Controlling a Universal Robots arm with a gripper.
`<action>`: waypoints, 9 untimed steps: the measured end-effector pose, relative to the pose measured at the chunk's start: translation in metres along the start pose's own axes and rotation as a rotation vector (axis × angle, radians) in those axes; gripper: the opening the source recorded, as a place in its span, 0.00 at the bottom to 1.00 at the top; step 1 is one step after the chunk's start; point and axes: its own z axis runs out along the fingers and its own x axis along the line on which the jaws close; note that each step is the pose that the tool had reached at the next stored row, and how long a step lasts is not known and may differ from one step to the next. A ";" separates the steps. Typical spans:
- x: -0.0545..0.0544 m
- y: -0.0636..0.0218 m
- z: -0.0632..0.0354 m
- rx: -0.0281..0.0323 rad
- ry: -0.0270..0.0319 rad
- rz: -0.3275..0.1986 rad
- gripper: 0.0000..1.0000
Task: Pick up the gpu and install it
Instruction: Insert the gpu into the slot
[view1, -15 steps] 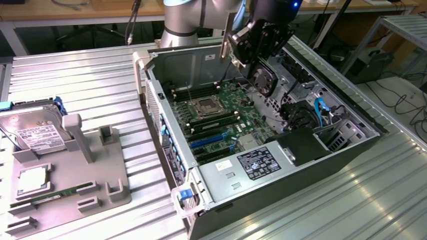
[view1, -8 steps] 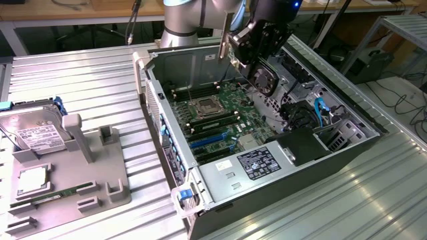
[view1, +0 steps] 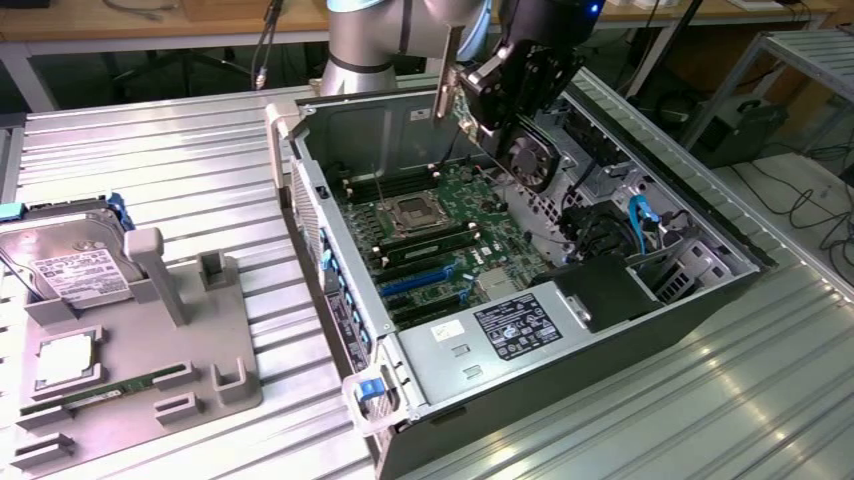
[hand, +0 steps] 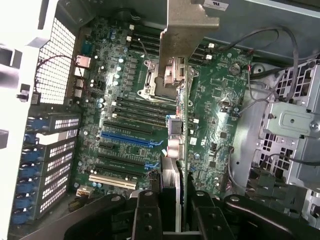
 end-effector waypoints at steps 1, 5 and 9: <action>0.000 0.0000 0.0000 -0.0001 0.0001 -0.003 0.28; 0.000 0.0000 0.0000 -0.0007 0.0006 -0.025 0.28; 0.000 0.0000 0.0000 -0.0011 0.0009 -0.040 0.28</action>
